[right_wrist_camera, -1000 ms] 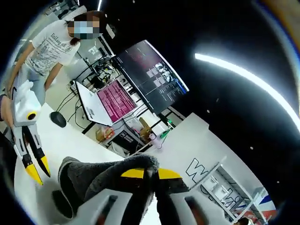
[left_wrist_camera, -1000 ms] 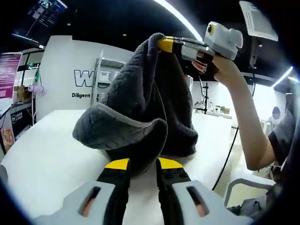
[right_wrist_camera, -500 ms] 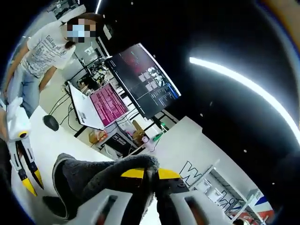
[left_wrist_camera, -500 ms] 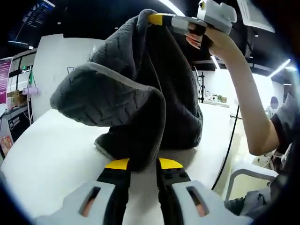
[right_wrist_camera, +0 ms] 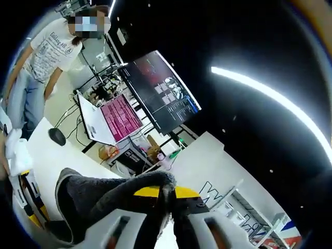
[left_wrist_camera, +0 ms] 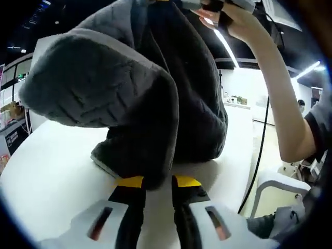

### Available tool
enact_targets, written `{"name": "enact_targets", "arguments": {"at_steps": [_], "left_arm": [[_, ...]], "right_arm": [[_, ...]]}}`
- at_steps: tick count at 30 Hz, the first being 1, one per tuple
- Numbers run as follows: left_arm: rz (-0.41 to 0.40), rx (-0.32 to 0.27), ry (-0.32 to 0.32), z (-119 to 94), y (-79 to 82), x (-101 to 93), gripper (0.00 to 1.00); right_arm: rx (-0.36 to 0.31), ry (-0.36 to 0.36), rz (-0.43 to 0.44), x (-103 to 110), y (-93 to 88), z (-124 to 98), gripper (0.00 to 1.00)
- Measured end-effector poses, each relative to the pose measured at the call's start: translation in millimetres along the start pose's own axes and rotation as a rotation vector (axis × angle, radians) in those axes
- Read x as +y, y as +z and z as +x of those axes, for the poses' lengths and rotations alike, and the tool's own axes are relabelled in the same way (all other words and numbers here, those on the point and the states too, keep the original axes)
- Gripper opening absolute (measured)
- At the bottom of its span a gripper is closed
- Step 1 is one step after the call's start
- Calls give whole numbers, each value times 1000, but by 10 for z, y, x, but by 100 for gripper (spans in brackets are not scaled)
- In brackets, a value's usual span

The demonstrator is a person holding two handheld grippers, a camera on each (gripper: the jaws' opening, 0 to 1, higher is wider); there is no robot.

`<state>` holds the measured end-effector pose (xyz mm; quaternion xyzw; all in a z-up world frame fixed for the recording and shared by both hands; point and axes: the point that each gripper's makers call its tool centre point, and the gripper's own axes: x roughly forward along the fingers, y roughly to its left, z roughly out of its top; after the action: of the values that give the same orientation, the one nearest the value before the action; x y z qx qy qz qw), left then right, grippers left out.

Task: Fold the towel on the table until its edges align and the towel forms a compact rectangular stack.

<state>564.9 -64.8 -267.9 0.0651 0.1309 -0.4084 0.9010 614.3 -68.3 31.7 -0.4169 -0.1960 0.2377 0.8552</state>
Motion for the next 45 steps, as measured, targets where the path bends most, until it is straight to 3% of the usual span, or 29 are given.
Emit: {"name": "enact_targets", "arguments": {"at_steps": [6,12,18,26,34,45], "left_arm": [[6,-5,11,20,10,41,11],[0,-4,22,18,-14,96,8],[-5,-53,76,-92,80,252,7],[-54,-137,261,-394,179,736,7],[-67,-197,411,-688,236,1098,7],[-66,-255,577,-1085,289,1433,7]], "right_arm": [[3,-5,1,-22,-28,-23,7],[8,-13,5,-44,-71,-54,7],[22,-30,12,-98,-138,-73,7],[41,-56,33,-174,-242,-118,7],[54,-70,44,-183,-317,-131,7],[80,-86,69,-207,-472,-170,7]]}}
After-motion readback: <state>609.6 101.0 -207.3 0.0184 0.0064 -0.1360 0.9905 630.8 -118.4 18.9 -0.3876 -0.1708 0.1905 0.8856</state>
